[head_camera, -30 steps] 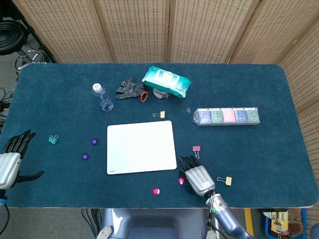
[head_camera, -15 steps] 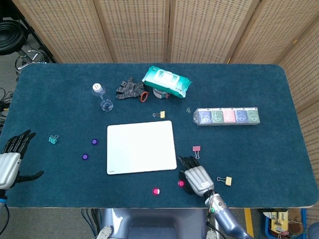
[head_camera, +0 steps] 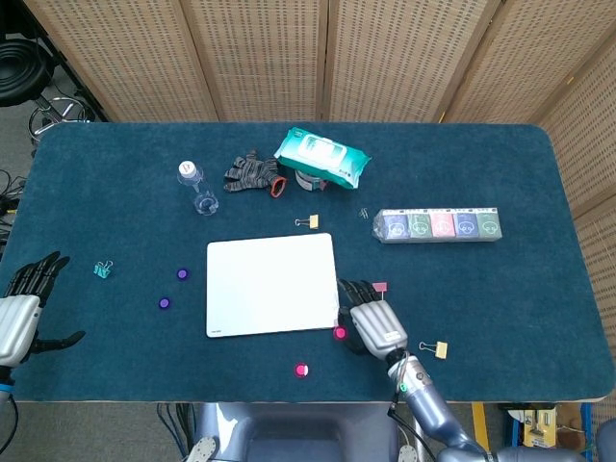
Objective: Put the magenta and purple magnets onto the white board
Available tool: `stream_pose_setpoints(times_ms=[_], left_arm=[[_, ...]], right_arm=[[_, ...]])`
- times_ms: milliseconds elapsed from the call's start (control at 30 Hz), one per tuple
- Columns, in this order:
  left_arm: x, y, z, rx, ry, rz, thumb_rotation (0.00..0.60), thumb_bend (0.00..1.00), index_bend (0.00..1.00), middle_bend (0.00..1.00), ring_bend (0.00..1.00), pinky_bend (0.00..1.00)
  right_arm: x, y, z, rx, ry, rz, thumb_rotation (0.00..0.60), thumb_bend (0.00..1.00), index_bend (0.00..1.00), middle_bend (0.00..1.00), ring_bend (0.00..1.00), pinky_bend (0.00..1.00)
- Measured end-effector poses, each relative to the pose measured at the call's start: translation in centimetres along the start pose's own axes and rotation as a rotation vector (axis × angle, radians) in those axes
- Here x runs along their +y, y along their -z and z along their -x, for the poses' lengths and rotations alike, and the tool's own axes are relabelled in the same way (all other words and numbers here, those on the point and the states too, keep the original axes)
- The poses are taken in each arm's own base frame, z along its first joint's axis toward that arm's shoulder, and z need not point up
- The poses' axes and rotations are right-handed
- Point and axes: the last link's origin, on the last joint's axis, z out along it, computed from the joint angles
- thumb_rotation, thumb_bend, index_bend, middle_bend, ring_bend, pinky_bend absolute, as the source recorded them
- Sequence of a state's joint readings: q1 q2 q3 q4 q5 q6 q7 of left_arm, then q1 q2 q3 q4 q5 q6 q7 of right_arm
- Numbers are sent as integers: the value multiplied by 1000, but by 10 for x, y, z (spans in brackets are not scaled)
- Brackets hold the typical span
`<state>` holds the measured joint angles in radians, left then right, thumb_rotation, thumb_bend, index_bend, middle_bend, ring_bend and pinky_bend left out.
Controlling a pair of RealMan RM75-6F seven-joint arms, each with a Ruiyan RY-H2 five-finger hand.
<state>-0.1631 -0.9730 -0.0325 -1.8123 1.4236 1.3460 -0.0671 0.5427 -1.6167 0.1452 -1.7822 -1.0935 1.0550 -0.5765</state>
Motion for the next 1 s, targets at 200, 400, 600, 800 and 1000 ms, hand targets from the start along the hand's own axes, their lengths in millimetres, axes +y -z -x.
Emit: stream_pose_setpoints(times_ms=[200, 400, 600, 800, 1000], left_arm=[[-1, -1, 0, -5, 6, -4, 600, 22, 0, 0, 0, 0], [-4, -1, -2, -12, 8, -14, 600, 22, 0, 0, 0, 0], [-6, -2, -4, -6, 14, -18, 600, 22, 0, 0, 0, 0], [-4, -1, -3, -4, 1, -13, 600, 21, 0, 0, 0, 0], [-3, -1, -4, -4, -4, -10, 600, 22, 0, 0, 0, 0]], right_arm=[[-21, -32, 0, -8, 6, 15, 600, 399, 568, 0, 0, 0], [-29, -60, 4, -19, 16, 73, 600, 399, 482, 0, 0, 0], [-29, -61, -1, -19, 28, 91, 600, 396, 276, 0, 0, 0], [-33, -50, -9, -12, 9, 70, 600, 394, 245, 0, 0, 0], [-44, -24, -11, -44, -32, -20, 600, 356, 264, 0, 0, 0]])
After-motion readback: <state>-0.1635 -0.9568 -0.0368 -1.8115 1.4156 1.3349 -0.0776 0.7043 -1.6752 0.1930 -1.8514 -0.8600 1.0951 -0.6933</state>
